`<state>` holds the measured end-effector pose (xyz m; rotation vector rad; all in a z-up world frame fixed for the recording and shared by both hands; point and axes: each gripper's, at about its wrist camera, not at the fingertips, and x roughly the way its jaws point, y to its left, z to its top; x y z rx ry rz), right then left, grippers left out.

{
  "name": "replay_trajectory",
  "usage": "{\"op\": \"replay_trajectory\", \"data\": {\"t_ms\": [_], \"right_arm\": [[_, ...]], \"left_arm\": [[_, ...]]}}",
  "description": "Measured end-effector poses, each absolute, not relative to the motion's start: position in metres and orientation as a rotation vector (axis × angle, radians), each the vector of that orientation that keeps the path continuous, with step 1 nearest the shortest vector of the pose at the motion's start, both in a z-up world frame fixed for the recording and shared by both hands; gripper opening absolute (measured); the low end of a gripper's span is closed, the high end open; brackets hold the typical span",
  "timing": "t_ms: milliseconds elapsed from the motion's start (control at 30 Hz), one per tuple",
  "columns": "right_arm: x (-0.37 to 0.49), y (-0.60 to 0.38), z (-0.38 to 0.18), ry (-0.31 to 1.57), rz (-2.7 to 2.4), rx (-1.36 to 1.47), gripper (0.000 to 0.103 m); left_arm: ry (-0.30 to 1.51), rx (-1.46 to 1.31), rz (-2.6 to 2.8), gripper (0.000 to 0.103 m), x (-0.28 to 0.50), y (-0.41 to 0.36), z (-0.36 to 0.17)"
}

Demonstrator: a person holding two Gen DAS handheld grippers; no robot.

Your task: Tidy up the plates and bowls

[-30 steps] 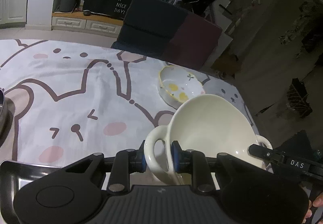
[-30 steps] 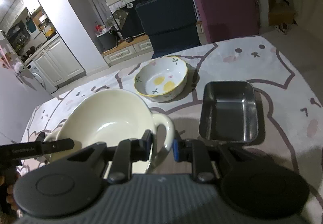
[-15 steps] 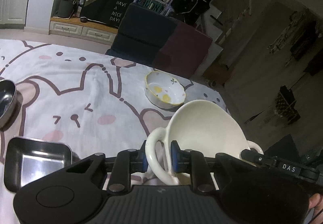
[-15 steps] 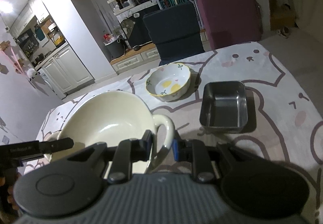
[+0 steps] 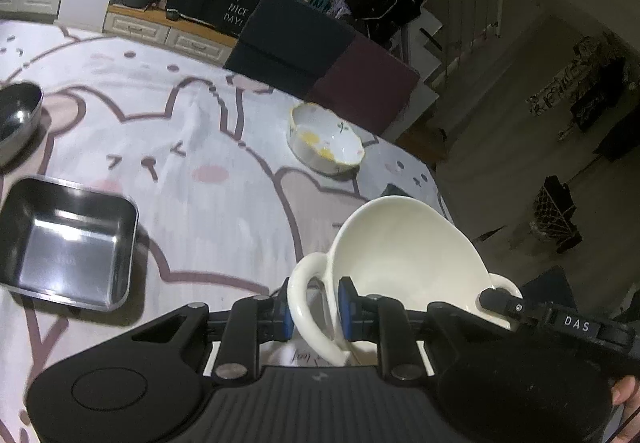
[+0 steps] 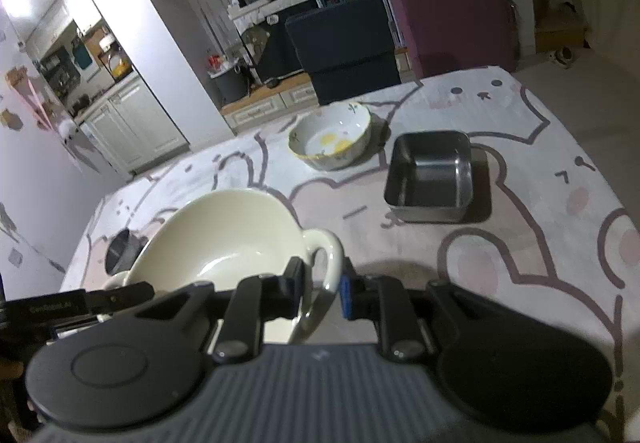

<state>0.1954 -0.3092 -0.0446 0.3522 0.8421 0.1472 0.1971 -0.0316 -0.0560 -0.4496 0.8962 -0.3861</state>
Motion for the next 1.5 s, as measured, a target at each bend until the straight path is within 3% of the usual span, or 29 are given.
{"op": "replay_trajectory", "data": {"t_ms": [800, 1500], "right_arm": [[0.192, -0.278, -0.069, 0.988, 0.150, 0.172, 0.022], [0.201, -0.271, -0.081, 1.049, 0.140, 0.126, 0.022]], "left_arm": [[0.996, -0.494, -0.325, 0.029, 0.183, -0.021, -0.133], [1.036, -0.454, -0.320, 0.029, 0.186, -0.030, -0.150]]}}
